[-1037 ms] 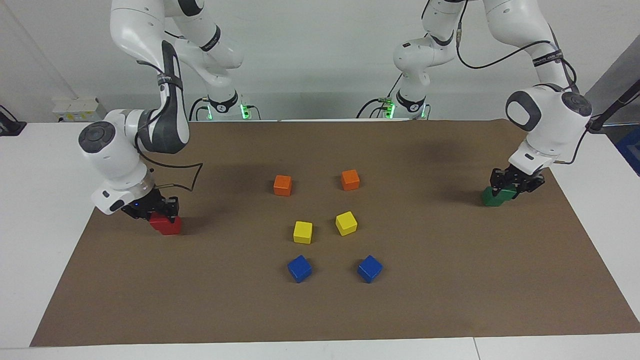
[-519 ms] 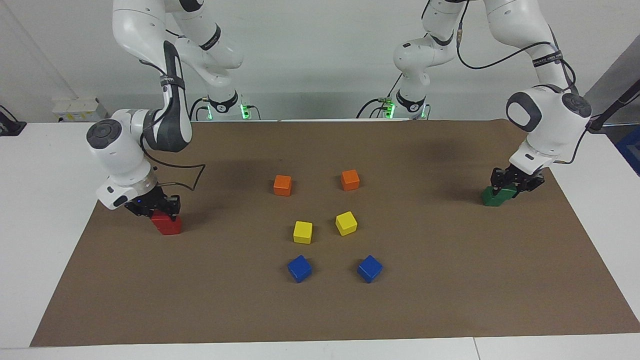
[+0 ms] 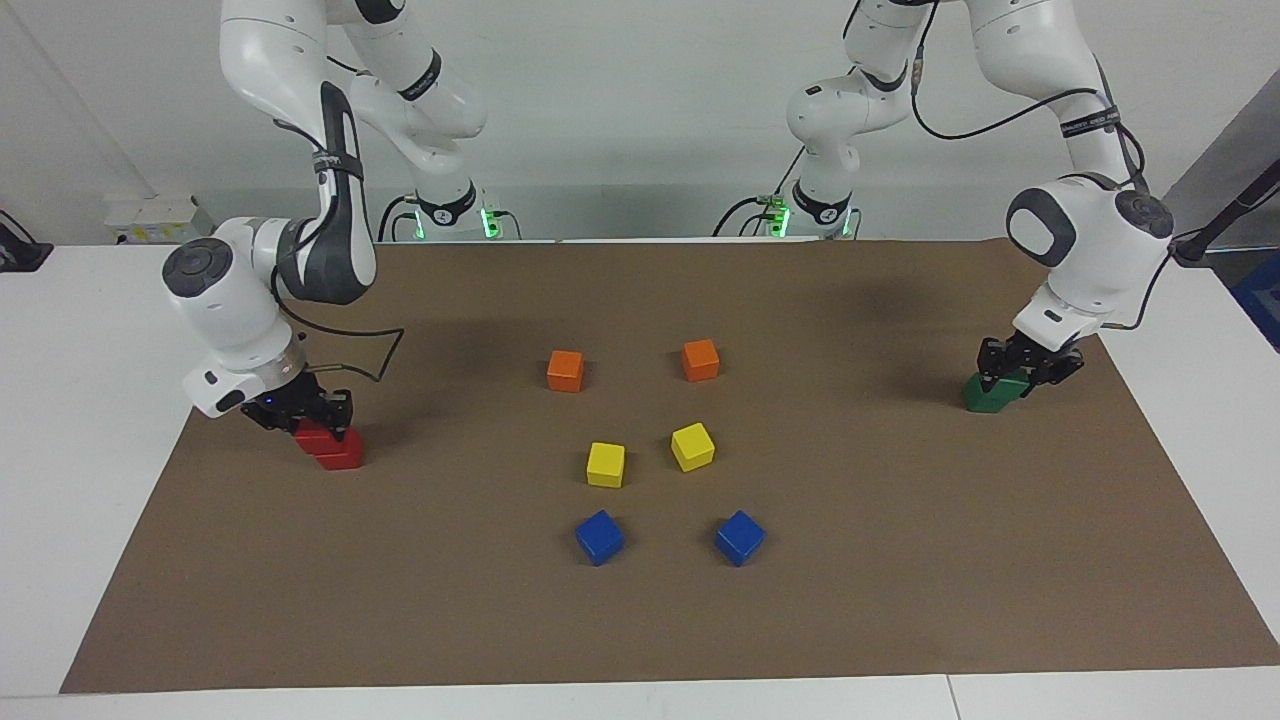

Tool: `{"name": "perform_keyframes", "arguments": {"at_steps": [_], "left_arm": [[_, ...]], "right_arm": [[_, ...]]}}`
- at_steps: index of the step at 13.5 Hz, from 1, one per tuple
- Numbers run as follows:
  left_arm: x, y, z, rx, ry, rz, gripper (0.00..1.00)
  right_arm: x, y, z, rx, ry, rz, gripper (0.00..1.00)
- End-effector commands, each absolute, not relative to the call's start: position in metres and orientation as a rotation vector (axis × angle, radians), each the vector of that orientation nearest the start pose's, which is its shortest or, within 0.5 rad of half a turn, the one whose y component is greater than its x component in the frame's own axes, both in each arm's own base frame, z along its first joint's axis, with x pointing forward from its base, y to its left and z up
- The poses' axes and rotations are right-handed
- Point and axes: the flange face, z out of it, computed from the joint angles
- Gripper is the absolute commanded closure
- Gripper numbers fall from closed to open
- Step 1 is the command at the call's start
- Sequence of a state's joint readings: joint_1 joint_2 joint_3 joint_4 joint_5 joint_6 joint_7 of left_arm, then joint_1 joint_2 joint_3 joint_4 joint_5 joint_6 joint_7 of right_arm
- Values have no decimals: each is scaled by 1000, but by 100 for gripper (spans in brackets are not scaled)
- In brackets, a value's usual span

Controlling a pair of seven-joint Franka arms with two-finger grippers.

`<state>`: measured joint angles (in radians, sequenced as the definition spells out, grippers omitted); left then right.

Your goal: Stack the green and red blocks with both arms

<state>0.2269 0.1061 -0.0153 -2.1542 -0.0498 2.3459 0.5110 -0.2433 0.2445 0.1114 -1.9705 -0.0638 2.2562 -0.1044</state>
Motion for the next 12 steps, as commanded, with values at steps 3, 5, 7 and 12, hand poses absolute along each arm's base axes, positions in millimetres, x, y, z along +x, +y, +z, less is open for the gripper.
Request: {"name": "perform_keyframes", "arguments": {"at_steps": [3, 5, 7, 12], "left_arm": [[544, 120, 358, -3095, 446, -169, 98], [544, 121, 359, -3089, 460, -177, 1], [544, 125, 359, -3084, 476, -181, 0], [558, 125, 375, -3085, 481, -183, 0]], "right_arm": [[591, -81, 356, -3172, 2, -83, 100], [591, -80, 357, -3172, 0, -83, 100], [591, -79, 357, -3172, -3, -86, 100], [591, -78, 356, -3172, -8, -83, 100]]}}
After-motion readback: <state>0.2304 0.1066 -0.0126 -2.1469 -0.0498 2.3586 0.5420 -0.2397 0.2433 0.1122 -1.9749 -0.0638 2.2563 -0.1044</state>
